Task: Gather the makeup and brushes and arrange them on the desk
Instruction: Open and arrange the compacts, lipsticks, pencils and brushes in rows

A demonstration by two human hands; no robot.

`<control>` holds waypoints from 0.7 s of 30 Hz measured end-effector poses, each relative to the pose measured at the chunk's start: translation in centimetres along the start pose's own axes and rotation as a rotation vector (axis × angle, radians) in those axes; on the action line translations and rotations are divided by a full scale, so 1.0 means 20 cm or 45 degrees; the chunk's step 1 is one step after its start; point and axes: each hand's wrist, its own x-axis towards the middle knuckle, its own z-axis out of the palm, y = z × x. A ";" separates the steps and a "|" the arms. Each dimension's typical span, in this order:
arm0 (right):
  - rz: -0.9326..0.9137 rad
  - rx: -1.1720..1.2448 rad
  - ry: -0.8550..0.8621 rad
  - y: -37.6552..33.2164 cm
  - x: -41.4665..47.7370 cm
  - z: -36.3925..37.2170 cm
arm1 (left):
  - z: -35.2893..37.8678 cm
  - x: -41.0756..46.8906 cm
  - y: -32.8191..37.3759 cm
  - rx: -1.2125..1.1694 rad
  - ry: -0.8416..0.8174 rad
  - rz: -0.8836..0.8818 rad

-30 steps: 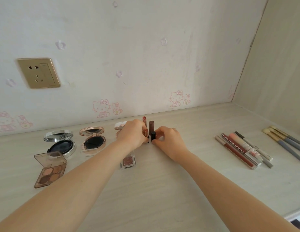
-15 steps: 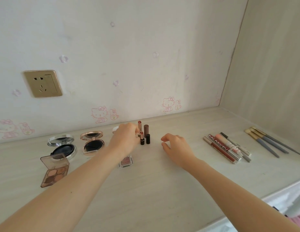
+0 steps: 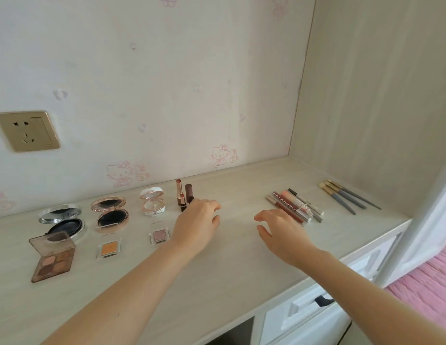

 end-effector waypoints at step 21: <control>0.282 -0.234 0.113 0.55 -0.05 -0.21 | 0.45 0.35 0.41 -0.136 -0.212 0.200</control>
